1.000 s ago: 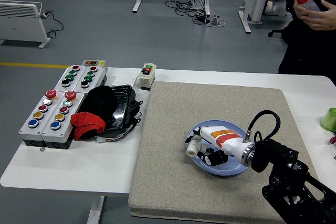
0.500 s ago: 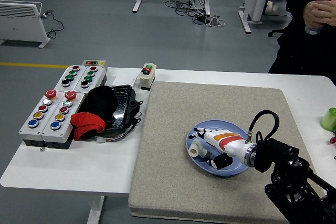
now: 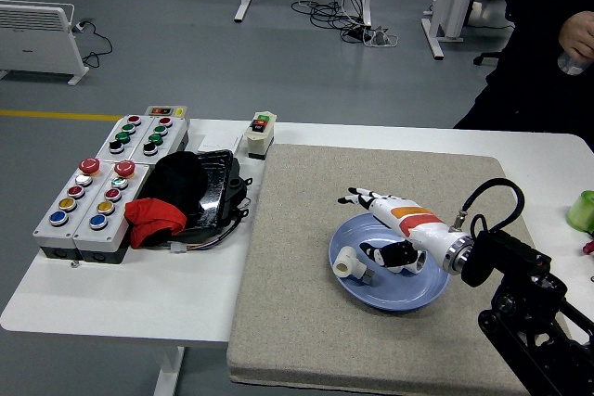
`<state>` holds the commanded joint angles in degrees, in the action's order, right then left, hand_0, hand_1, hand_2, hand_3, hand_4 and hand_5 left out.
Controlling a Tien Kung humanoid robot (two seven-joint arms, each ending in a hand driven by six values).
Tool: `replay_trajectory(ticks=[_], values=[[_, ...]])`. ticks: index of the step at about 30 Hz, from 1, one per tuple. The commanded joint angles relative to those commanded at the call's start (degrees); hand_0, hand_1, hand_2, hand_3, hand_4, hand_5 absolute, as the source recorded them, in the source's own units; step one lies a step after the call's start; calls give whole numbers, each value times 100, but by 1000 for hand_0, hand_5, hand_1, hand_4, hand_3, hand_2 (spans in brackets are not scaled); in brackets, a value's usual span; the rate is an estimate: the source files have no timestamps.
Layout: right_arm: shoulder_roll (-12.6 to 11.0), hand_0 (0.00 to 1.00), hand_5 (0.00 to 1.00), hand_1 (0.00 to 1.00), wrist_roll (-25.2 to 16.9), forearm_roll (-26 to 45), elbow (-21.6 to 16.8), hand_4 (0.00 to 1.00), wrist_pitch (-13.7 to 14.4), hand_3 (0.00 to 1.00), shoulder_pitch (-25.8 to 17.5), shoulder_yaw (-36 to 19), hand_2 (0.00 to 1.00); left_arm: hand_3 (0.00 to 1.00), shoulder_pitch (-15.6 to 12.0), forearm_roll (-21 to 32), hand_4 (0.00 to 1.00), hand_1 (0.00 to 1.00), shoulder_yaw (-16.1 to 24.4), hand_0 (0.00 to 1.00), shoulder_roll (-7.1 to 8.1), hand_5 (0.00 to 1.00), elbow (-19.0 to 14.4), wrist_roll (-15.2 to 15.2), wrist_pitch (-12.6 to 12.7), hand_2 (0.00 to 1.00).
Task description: Pick pipe place plate twice
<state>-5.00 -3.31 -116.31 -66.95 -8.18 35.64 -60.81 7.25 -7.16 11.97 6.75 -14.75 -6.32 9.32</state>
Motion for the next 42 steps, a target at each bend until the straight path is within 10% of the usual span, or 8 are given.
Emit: replay_trajectory(ticks=[25, 35, 42], values=[[156, 848, 458, 819, 1061, 5868, -776, 543, 853, 881, -1294, -3641, 911, 586, -9, -169, 275, 580, 82, 623, -8, 998, 6, -47, -2, 515], [206, 859, 557, 822, 1176, 8172, -1019, 538, 778, 871, -1817, -4268, 905, 586, -39, -198, 276, 581, 100, 624, -13, 998, 7, -48, 7, 517], [197, 863, 567, 822, 1189, 8335, -1031, 542, 734, 872, -1926, -4413, 905, 587, -35, -199, 276, 581, 97, 625, -15, 998, 6, -57, -3, 520]])
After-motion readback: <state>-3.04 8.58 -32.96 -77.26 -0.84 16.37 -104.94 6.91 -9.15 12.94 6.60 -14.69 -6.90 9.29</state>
